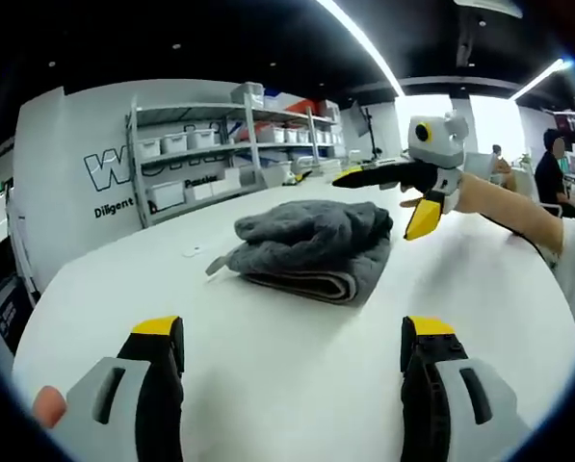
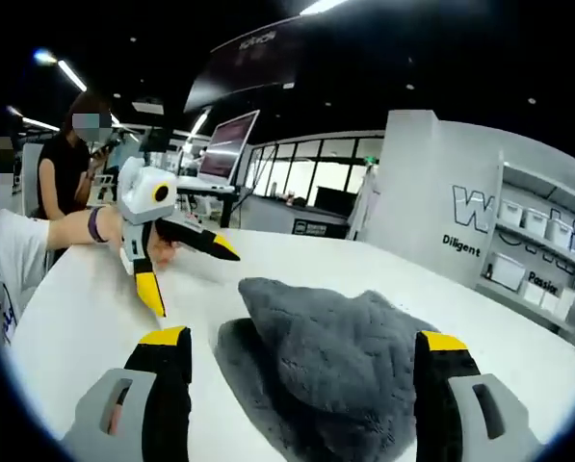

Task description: Open the folded towel by lifting each exposed corner and separating the folded layers until the towel lies flat within the target outline without major curled edges

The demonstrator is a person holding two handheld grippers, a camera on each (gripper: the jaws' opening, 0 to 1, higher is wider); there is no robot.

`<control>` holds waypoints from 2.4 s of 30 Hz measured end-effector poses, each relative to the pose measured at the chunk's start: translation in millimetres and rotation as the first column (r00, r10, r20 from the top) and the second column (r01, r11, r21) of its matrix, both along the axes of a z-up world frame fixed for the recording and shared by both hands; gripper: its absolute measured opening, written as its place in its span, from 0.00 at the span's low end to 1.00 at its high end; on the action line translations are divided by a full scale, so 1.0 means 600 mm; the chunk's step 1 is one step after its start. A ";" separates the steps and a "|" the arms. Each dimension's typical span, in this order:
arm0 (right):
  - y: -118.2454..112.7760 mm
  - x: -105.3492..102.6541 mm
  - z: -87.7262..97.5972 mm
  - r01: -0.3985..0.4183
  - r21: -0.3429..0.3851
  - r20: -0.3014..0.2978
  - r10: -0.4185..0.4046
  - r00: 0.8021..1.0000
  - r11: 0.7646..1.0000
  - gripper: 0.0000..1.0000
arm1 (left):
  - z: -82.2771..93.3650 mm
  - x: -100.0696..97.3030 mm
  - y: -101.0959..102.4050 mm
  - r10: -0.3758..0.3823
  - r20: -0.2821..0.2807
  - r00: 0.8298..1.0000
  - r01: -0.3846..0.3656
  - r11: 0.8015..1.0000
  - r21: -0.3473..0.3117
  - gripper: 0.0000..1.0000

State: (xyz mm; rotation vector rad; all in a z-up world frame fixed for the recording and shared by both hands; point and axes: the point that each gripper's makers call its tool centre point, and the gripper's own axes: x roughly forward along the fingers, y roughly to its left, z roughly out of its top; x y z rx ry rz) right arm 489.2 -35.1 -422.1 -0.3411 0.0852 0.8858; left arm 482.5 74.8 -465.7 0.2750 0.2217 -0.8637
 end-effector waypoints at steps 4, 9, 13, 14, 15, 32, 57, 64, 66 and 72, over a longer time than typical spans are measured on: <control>0.048 0.004 0.002 -0.010 -0.043 0.010 0.010 1.000 0.999 0.92 | -0.001 0.004 0.005 0.009 0.002 1.000 -0.009 1.000 0.009 0.92; 0.084 0.009 -0.006 -0.007 -0.093 0.016 0.009 1.000 0.996 0.80 | 0.002 0.006 0.008 0.016 0.005 1.000 -0.016 1.000 0.006 0.92; 0.088 0.018 -0.023 0.025 -0.174 0.025 -0.021 0.999 0.984 0.65 | 0.002 0.006 0.007 0.014 0.007 1.000 -0.014 1.000 0.010 0.92; 0.092 0.022 -0.026 0.025 -0.178 0.025 -0.021 0.999 0.984 0.62 | 0.002 0.006 0.007 0.013 0.008 1.000 -0.013 1.000 0.011 0.92; 0.092 0.023 -0.029 0.030 -0.186 0.019 -0.027 0.999 0.982 0.59 | 0.003 0.006 0.007 0.012 0.008 1.000 -0.012 1.000 0.012 0.92; 0.070 0.044 0.016 0.096 -0.215 0.074 -0.081 0.994 0.972 0.09 | 0.006 0.008 0.015 0.025 0.017 1.000 -0.026 1.000 0.015 0.91; -0.192 0.096 0.119 0.410 0.184 0.080 -0.429 0.900 0.893 0.08 | 0.007 0.019 0.031 0.048 0.019 0.999 -0.049 0.999 0.006 0.91; -0.311 0.094 0.088 0.537 0.257 -0.009 -0.554 0.832 0.803 0.08 | 0.005 0.020 0.032 0.048 0.017 0.999 -0.049 0.999 0.009 0.91; -0.356 0.090 0.069 0.585 0.258 -0.051 -0.594 0.803 0.769 0.09 | 0.004 0.020 0.033 0.050 0.017 0.999 -0.050 0.999 0.011 0.91; -0.461 0.075 -0.002 0.692 0.134 -0.135 -0.679 0.722 0.709 0.10 | 0.001 0.022 0.033 0.050 0.018 0.999 -0.050 0.999 0.020 0.90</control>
